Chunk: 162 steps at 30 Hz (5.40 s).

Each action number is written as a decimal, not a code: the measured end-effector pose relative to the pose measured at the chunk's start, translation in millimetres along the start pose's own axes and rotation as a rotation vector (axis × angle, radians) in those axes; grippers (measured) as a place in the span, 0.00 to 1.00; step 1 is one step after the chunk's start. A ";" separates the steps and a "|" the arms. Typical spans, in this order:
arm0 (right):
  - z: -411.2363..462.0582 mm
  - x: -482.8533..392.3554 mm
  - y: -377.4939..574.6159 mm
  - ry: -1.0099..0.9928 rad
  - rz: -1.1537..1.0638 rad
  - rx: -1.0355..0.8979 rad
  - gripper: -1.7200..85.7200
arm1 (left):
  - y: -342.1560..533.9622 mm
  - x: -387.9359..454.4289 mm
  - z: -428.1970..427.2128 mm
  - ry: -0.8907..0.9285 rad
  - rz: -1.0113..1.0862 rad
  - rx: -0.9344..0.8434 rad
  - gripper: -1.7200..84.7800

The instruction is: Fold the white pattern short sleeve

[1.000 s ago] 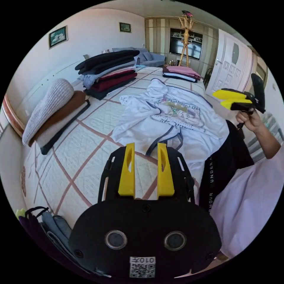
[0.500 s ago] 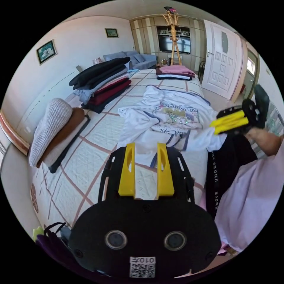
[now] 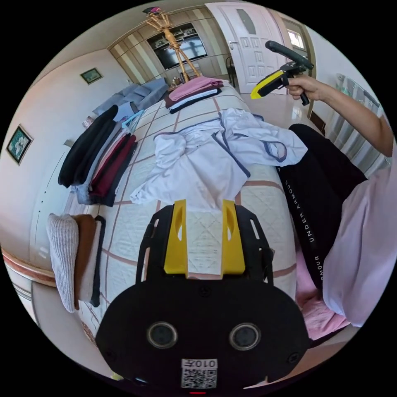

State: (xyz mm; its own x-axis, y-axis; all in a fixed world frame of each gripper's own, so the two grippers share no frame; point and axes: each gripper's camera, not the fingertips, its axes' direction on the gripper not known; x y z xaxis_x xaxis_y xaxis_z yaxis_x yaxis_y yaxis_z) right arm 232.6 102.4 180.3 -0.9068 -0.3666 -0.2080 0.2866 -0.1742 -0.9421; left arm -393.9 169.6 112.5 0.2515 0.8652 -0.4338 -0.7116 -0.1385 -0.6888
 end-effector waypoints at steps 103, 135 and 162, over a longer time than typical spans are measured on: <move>-140.5 -94.9 208.3 0.015 -0.479 0.774 0.06 | 129.5 -34.0 -471.6 -0.655 -0.121 0.374 0.02; 89.5 -41.2 207.4 -0.190 -0.488 -0.003 0.09 | 137.9 109.4 -168.1 0.032 -0.307 -0.155 0.11; 69.3 -71.8 135.7 -0.073 -0.199 0.159 0.08 | 334.2 64.8 -193.2 -0.081 -1.190 -0.091 0.05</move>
State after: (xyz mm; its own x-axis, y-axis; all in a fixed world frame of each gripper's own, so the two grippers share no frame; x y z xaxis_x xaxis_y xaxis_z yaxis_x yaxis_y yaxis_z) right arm 358.0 41.7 85.6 -0.9270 -0.3751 0.0024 0.1551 -0.3889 -0.9081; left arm -488.7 86.3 -258.0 0.6769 0.5010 0.5392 -0.0107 0.7392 -0.6734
